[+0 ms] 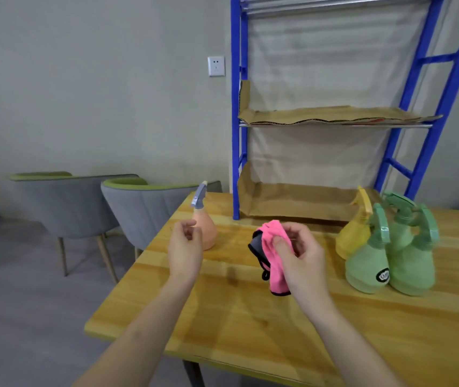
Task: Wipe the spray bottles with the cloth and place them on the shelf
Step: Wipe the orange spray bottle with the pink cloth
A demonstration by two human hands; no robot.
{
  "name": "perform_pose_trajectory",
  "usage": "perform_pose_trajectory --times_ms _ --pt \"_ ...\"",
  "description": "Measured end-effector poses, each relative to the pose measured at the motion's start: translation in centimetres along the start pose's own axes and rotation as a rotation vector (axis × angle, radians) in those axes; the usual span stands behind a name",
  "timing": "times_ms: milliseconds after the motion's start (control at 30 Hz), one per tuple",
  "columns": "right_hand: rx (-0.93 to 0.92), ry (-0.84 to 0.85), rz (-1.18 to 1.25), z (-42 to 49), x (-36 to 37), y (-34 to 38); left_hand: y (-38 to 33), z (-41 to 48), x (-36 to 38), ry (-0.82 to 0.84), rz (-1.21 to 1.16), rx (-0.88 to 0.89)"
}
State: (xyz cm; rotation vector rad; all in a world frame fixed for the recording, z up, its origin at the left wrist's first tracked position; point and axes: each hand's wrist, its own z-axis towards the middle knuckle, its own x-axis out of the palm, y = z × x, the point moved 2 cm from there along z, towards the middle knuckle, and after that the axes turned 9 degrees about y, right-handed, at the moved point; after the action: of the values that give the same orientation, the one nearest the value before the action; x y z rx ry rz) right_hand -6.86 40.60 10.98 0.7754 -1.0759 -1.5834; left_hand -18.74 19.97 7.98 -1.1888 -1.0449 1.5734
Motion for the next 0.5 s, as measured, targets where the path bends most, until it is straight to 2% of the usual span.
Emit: perform_pose_trajectory --times_ms 233,367,500 --pt "0.013 -0.004 -0.01 2.7 1.2 -0.4 -1.2 6.3 -1.3 0.008 0.101 0.014" --pt "0.017 -0.005 -0.011 3.0 1.1 -0.8 -1.1 7.4 0.1 0.097 0.196 -0.034" --pt "0.008 0.003 -0.036 2.9 0.2 -1.0 -0.4 7.5 0.6 0.085 0.238 -0.021"
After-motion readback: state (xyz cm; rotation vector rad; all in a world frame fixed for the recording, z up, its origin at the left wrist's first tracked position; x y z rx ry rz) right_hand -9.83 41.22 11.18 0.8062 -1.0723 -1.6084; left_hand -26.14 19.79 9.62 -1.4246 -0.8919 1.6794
